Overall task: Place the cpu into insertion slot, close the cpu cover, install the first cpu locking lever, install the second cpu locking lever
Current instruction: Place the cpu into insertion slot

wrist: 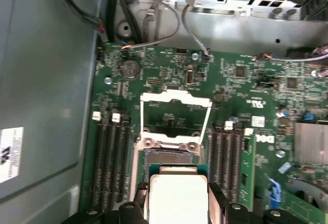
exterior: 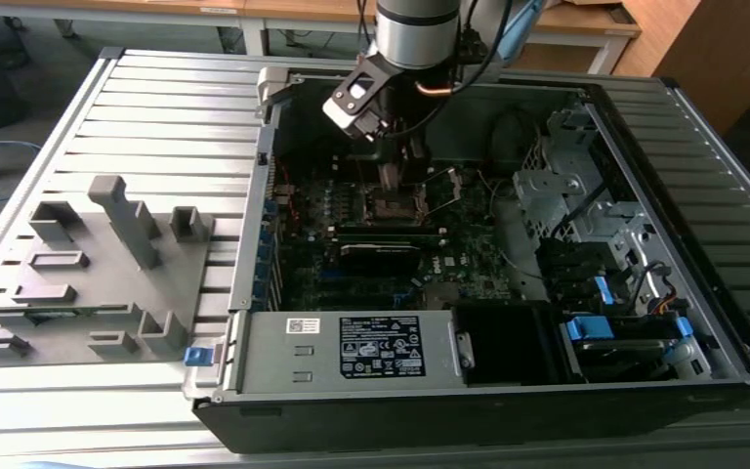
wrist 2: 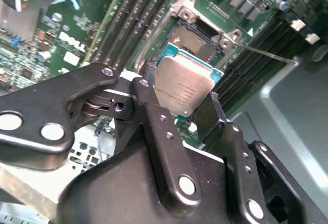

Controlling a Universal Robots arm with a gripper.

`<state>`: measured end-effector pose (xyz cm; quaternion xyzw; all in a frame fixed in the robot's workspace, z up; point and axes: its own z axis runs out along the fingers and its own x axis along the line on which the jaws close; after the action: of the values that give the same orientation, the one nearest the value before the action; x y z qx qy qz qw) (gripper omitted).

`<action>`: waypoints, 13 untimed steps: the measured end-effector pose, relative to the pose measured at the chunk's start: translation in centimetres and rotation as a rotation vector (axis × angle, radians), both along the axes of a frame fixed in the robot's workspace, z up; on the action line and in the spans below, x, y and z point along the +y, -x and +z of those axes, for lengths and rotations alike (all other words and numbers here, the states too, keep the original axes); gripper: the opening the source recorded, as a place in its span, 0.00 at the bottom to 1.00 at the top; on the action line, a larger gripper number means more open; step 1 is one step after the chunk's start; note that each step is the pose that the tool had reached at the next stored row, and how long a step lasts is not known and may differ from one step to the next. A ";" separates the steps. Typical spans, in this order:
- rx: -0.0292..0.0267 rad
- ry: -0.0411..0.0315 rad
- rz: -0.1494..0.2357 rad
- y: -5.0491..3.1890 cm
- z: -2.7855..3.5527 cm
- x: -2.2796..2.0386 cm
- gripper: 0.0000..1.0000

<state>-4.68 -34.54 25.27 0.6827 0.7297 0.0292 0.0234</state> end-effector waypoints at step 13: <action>-0.0005 -0.0268 -0.034 0.00 -1.04 0.00 0.54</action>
<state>-4.68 -34.54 24.23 0.6951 0.7177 0.0387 0.0149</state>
